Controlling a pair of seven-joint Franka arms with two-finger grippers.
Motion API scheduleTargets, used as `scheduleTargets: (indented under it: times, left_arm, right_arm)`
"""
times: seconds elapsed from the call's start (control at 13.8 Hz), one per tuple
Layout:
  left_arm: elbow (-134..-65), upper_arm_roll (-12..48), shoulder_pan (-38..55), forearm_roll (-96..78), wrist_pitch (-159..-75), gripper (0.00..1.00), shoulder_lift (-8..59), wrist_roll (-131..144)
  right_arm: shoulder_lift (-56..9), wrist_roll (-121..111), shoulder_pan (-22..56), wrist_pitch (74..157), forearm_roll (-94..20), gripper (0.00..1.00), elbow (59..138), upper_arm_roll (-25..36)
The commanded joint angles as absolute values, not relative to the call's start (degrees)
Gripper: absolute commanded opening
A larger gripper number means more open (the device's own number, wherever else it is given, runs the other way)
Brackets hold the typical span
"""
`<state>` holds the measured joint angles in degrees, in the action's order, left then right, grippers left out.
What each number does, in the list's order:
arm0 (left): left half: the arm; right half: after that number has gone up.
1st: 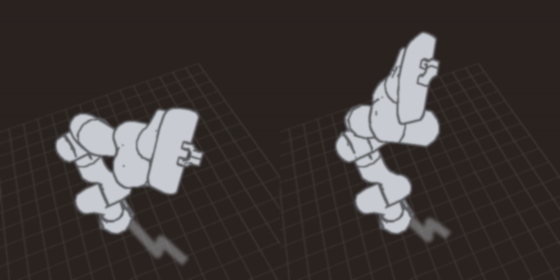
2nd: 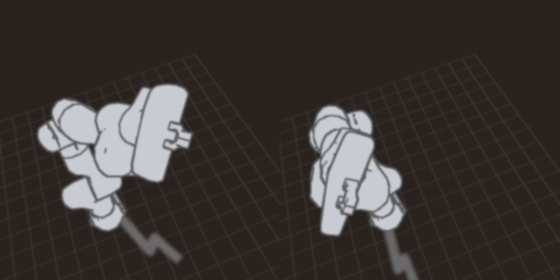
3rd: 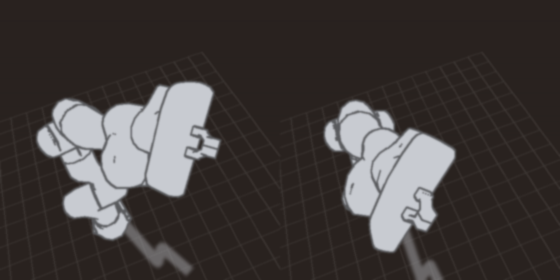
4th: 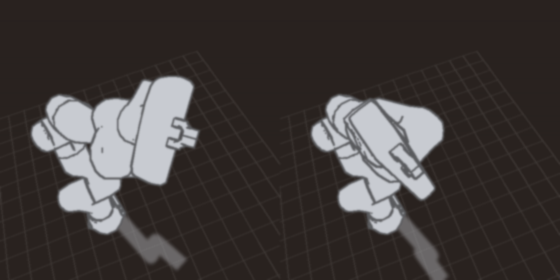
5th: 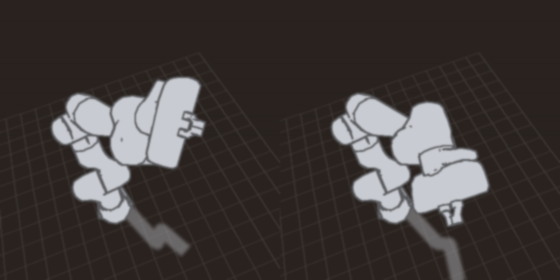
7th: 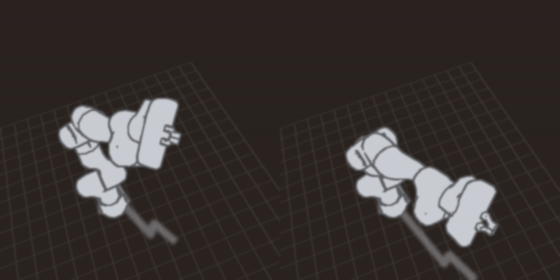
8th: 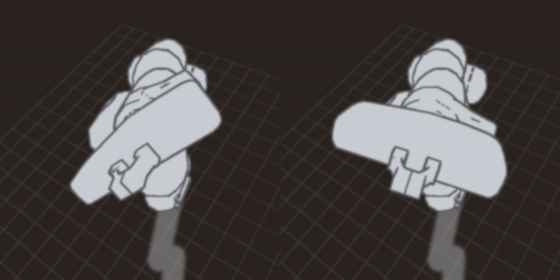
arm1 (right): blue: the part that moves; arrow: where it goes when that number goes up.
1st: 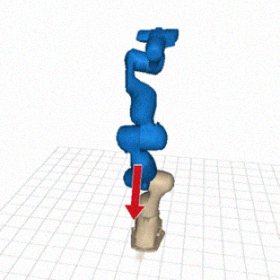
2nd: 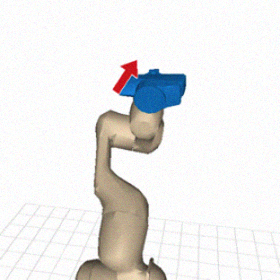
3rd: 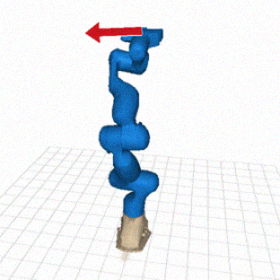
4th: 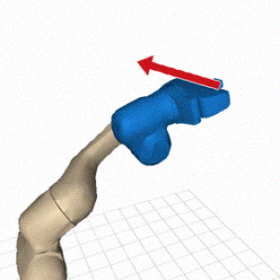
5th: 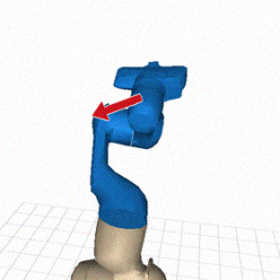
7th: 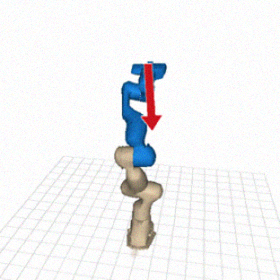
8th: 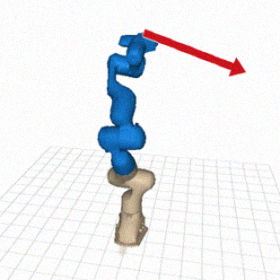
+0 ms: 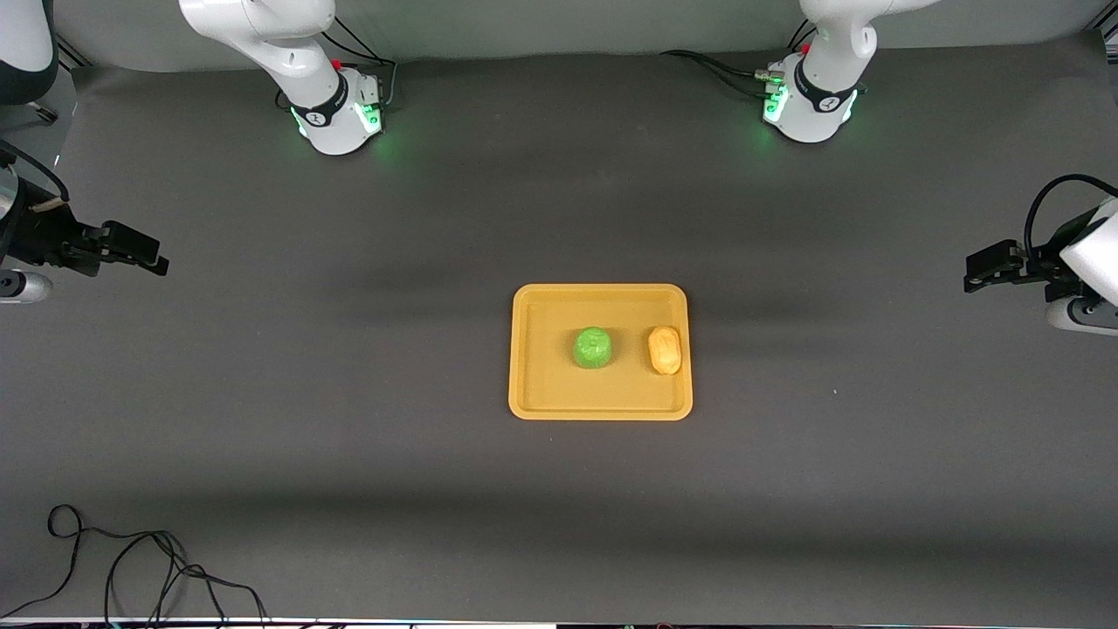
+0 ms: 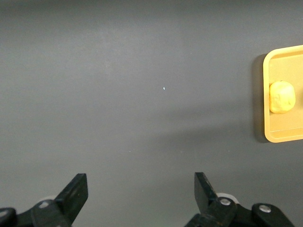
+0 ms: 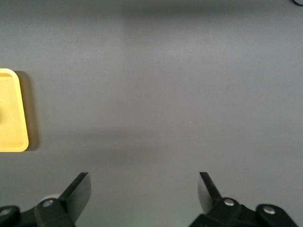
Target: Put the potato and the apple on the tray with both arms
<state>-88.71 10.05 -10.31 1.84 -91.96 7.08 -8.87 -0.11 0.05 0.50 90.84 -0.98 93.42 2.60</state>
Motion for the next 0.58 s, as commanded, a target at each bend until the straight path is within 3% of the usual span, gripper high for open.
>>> scheduleTargets:
  times: [0.0, 0.22, 0.51]
  left_arm:
    - [-87.63, 10.11, -10.37, 1.94, -91.49, 1.00, 7.65, -8.00]
    - [-88.50, 10.28, -9.85, 1.85, -87.82, 1.00, 6.42, -7.91]
    - [-92.37, 10.20, -2.74, -4.70, -90.16, 1.00, 7.55, -6.59]
  right_arm:
    - [0.35, -2.63, 0.35, 88.95, 2.11, 1.00, 92.81, 2.02]
    - [0.09, -2.72, 0.26, 88.86, 2.02, 1.00, 92.72, 2.20]
    - [-0.44, -2.11, 0.26, 88.86, 1.93, 1.00, 92.11, 2.29]
